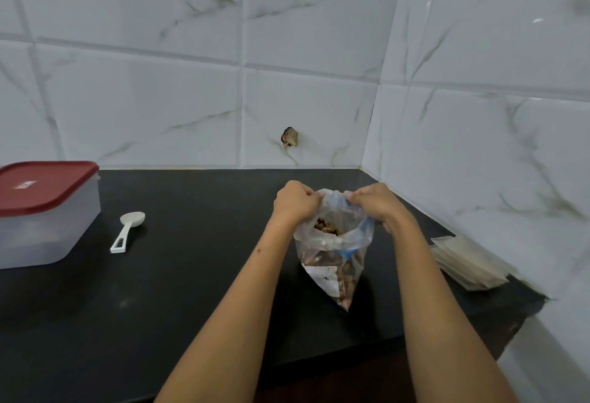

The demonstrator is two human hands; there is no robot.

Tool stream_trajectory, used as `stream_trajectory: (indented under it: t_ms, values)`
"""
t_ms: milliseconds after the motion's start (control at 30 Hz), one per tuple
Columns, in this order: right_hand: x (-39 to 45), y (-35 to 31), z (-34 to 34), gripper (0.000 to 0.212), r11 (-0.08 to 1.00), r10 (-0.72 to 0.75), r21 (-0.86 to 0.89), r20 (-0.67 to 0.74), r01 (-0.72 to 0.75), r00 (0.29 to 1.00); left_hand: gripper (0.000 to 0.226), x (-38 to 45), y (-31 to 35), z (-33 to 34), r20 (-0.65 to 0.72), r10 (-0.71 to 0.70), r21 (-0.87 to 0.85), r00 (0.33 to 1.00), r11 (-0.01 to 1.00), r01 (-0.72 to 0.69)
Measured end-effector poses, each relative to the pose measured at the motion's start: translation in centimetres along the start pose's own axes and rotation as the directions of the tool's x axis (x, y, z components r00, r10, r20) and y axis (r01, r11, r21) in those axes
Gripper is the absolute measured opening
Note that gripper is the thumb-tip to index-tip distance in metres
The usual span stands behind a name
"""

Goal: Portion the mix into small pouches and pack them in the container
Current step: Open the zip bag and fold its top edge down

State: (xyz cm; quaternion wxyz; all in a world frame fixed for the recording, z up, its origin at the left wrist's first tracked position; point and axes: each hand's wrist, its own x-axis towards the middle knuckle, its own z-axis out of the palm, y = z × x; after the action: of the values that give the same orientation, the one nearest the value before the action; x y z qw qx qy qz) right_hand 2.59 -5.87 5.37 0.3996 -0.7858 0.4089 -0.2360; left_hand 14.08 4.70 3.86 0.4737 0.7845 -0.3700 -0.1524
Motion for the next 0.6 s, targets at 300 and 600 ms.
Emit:
stream_trajectory:
  t_ms: [300,600]
  values:
    - [1.7,0.0,1.0,0.022,0.862,0.333,0.309,0.253,-0.402,0.909,0.031,1.1,-0.5,0.0,0.352,-0.398,-0.524,0.847,0.666,0.531]
    - [0.3,-0.2,1.4,0.065,0.987,0.143,-0.050,-0.121,-0.150,0.982,0.047,0.3,-2.3,0.8,-0.005,-0.360,-0.395,0.933,0.858,0.329]
